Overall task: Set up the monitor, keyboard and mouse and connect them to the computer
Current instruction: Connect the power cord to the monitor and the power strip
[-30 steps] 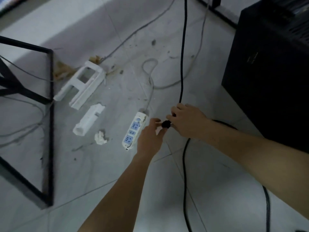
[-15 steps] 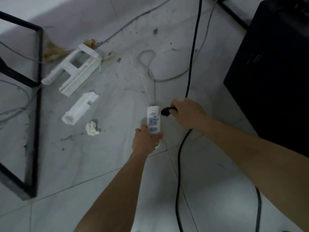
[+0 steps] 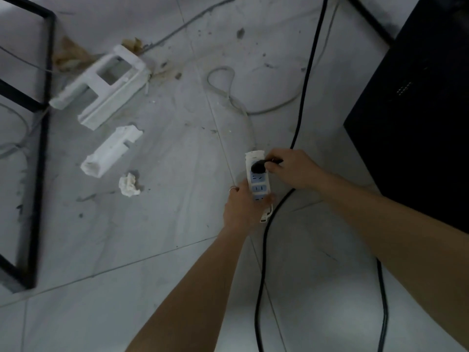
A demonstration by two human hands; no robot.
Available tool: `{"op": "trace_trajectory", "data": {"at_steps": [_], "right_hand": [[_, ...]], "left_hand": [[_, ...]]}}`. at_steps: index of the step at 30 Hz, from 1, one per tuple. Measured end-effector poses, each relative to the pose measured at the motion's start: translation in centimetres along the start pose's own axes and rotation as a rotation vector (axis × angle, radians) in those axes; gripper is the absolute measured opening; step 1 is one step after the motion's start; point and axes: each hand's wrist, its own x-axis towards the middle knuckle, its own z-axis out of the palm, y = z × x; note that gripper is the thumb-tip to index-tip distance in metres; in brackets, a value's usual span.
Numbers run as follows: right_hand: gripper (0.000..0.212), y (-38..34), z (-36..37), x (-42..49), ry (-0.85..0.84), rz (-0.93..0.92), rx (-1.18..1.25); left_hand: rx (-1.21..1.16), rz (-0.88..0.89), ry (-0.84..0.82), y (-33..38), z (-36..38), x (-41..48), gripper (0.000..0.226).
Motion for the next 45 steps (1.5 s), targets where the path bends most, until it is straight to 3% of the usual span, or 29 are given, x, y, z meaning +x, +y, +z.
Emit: {"op": "trace_trajectory", "data": {"at_steps": [7,14,18,21,24,29,32,36,41,45], "right_hand": [[0.020,0.5,-0.2,0.3,0.037,-0.027,-0.012],[0.024,0.0,-0.8,-0.2,-0.032,-0.180,-0.323],[0.026,-0.3,-0.7,-1.0,-0.052,-0.170,-0.495],[0.030,-1.1,-1.1,-0.8,-0.065,-0.133,-0.580],[0.039,-2.2,-1.6,0.0,-0.097,-0.086,-0.725],[0.048,-2.2,-1.1,1.2,-0.052,-0.049,-0.727],[0.038,-2.2,-1.0,1.1,0.023,-0.110,-0.754],[0.070,-0.3,0.6,-1.6,0.119,-0.132,-0.612],[0.058,3.6,-0.4,-6.9,0.002,-0.025,-0.492],[0.045,4.4,-1.6,-10.0,-0.023,0.068,-0.561]], "left_hand": [[0.019,0.036,0.001,-0.5,0.2,0.4,0.063],[0.051,0.048,-0.009,-0.5,0.1,0.6,0.055],[-0.308,-0.051,0.028,-0.1,-0.9,1.9,0.037],[-0.343,-0.132,0.045,0.9,-1.4,3.5,0.063],[-0.296,-0.151,0.088,1.3,-0.7,3.9,0.058],[-0.217,-0.155,0.172,2.1,-0.7,4.7,0.060],[-0.227,-0.205,0.197,3.0,-0.3,5.6,0.059],[-0.216,-0.219,0.241,4.5,-0.7,7.2,0.065],[-0.302,-0.201,0.166,5.3,-2.1,9.1,0.067],[-0.586,-0.344,0.145,5.1,-2.5,8.2,0.061]]}}
